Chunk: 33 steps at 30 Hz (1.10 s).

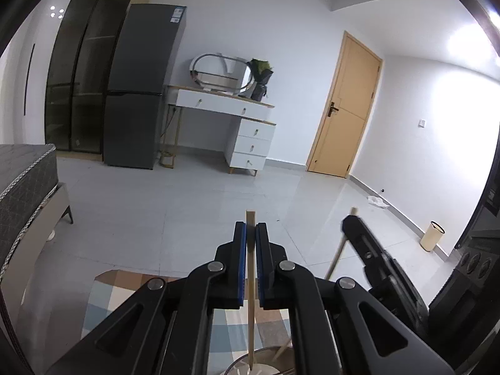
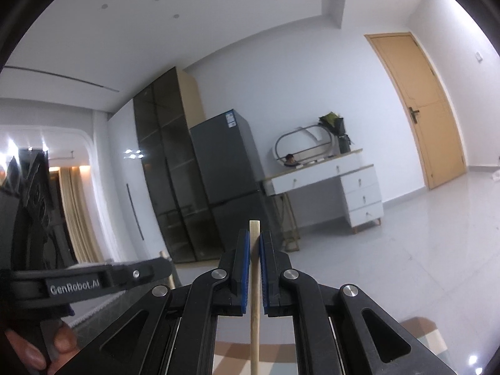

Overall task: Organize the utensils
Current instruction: 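Lift both held chopsticks up and over the utensil holder opening, then open both grippers to drop the chopsticks into the holder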

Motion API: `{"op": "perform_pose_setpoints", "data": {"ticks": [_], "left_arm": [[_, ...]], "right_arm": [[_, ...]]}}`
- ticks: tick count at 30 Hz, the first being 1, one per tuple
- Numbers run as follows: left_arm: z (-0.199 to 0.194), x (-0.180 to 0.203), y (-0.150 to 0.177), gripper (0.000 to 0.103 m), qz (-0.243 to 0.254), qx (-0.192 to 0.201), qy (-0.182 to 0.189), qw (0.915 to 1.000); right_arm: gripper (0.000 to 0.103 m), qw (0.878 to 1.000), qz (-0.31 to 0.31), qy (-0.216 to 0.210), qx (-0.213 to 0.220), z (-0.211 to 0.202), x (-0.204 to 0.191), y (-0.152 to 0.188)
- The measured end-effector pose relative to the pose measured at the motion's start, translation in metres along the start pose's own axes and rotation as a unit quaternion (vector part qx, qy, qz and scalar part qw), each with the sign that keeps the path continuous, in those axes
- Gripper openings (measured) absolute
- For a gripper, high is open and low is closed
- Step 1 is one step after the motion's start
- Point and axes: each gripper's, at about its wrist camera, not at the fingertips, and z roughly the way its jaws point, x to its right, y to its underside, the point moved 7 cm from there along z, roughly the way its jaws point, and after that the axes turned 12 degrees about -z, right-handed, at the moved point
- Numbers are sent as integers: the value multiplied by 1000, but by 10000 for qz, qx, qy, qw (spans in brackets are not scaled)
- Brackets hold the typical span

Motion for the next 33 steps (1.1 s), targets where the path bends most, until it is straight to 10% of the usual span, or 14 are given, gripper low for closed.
{"op": "perform_pose_setpoints", "data": {"ticks": [9, 16, 23, 33], "left_arm": [[-15, 3, 15, 1, 195, -131, 210, 9995], [-23, 3, 30, 3, 97, -964, 353, 9947], [-66, 14, 24, 53, 0, -890, 116, 9960], [-140, 33, 21, 75, 83, -302, -589, 9978]], "right_arm": [[9, 9991, -205, -291, -238, -17, -12, 24], [11, 9919, -343, -897, -830, -41, -27, 43], [57, 9927, 144, -592, -1040, -93, -12, 34], [86, 9929, 217, -336, -1120, -171, -29, 5]]}}
